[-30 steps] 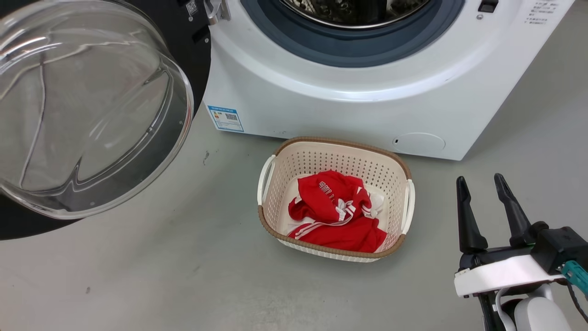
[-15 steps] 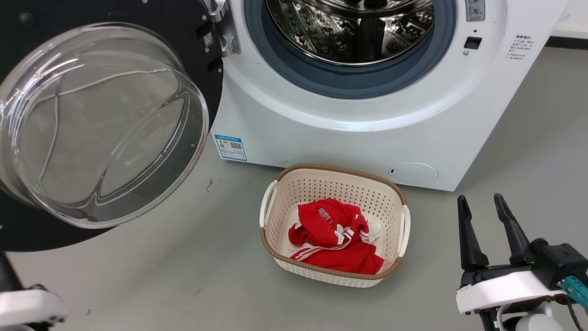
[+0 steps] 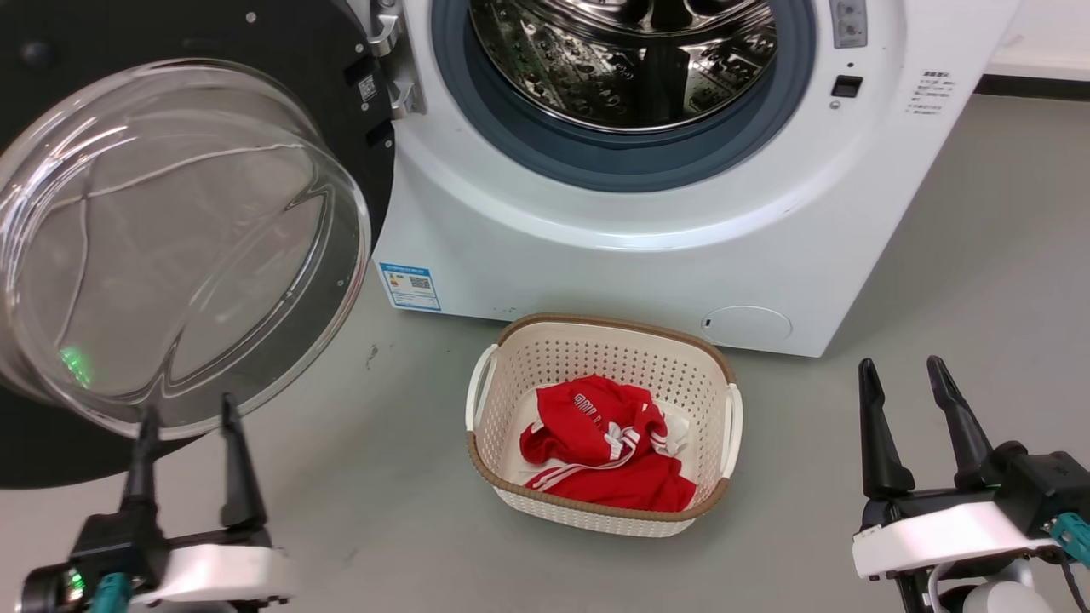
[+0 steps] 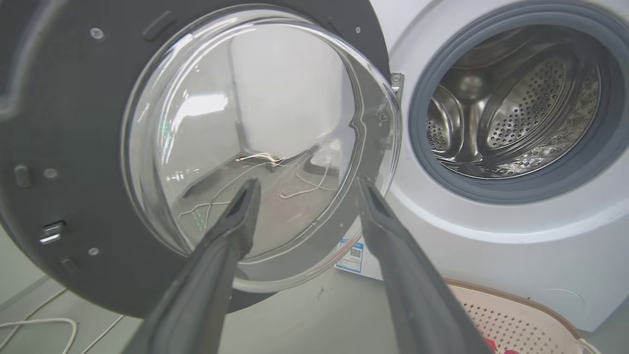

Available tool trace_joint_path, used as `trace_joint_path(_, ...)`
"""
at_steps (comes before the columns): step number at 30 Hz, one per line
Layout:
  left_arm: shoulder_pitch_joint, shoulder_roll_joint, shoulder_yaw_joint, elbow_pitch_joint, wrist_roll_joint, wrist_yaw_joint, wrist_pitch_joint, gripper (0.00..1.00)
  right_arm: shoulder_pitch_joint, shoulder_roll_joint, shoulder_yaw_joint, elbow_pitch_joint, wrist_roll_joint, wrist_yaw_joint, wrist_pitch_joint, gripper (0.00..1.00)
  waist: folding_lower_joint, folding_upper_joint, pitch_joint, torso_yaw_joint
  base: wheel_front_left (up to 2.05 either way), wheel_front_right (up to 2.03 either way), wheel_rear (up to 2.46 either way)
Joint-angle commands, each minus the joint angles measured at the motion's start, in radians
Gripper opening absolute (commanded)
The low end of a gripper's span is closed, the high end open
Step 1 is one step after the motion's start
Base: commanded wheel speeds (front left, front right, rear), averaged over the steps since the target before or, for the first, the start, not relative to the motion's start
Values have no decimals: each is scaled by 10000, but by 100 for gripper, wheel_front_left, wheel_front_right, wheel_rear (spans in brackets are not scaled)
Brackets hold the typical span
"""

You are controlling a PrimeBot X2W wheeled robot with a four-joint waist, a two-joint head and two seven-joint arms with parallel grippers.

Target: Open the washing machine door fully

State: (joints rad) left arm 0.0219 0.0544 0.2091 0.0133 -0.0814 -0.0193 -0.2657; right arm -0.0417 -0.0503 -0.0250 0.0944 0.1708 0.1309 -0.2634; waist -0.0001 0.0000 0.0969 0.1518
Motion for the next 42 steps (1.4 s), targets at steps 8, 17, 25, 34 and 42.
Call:
trace_joint_path(8,-523,-22,-1095,22,164,-109,24,100,10,4,91,-129,-162,-5,-16,100,1,0,-134,-688,0,0,0)
trace_joint_path(17,-904,-14,-1353,217,299,-84,24,100,120,6,100,-300,-577,-3,-16,100,1,0,-212,-1272,0,0,0)
trace_joint_path(25,-583,-21,-1356,269,222,-14,24,100,193,6,245,-156,-483,-5,-16,100,1,0,-368,-1407,0,0,0)
trace_joint_path(34,-748,-2,-1450,450,249,-138,24,100,142,6,250,-56,-495,-5,-16,100,1,0,-324,-1400,0,0,0)
trace_joint_path(42,-807,53,-1438,477,295,-204,24,100,240,6,265,-5,-401,-5,-16,100,1,0,-379,-1438,0,0,0)
